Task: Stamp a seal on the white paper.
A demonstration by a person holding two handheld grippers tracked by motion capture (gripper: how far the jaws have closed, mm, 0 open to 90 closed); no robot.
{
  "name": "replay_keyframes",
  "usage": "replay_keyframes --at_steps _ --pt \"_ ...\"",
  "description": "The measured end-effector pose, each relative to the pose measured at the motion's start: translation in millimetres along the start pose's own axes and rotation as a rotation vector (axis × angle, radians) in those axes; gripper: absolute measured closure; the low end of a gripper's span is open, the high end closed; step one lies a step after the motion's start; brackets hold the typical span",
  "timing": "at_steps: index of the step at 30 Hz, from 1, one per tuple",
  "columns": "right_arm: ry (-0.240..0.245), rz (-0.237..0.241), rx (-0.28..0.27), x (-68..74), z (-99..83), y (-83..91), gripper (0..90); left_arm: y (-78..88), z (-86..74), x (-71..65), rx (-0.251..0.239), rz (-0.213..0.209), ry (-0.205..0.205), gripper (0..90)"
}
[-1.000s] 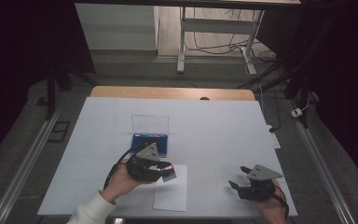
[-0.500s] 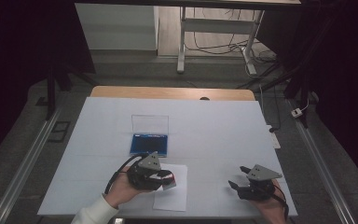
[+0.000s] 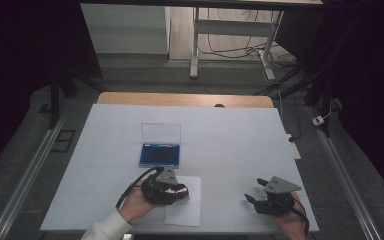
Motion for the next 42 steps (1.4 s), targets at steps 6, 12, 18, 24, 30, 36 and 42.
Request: replay_keyframes --at_steps 6,12,18,24,30,36,42 --pt "0.000 0.000 0.005 0.2 -0.1 -0.8 28.5 -5.2 0.4 3.4 0.007 0.016 0.002 70.3" --pt "0.000 0.001 0.004 0.3 -0.2 -1.2 28.5 -8.3 -0.2 4.1 0.018 0.026 -0.001 70.3" --pt "0.001 0.001 0.006 0.0 -0.6 -1.2 28.5 -11.5 -1.9 6.4 0.032 0.028 0.001 70.3" --pt "0.004 -0.002 0.009 -0.7 -1.1 -1.1 28.6 -13.5 -2.3 5.3 0.044 0.038 -0.010 70.3" --pt "0.004 -0.001 0.008 0.3 -0.4 -2.0 28.5 -14.1 -1.6 4.1 0.057 0.042 -0.015 70.4" --pt "0.003 0.001 0.009 0.5 -0.5 -2.3 28.6 -14.2 -1.3 3.8 0.064 0.041 -0.013 70.5" --pt "0.001 0.002 0.010 0.3 -0.8 -2.5 28.6 -14.3 -1.0 3.7 0.068 0.042 -0.011 70.5"
Point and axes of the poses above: each handheld gripper's, and its own axes: y roughly backward along the jaws, z roughly out of its top, x roughly to its left, the point moved 3 cm from there along -y, roughly forward along the jaws, and after that the axes turned 10 degrees about y, right-handed, at the moved point
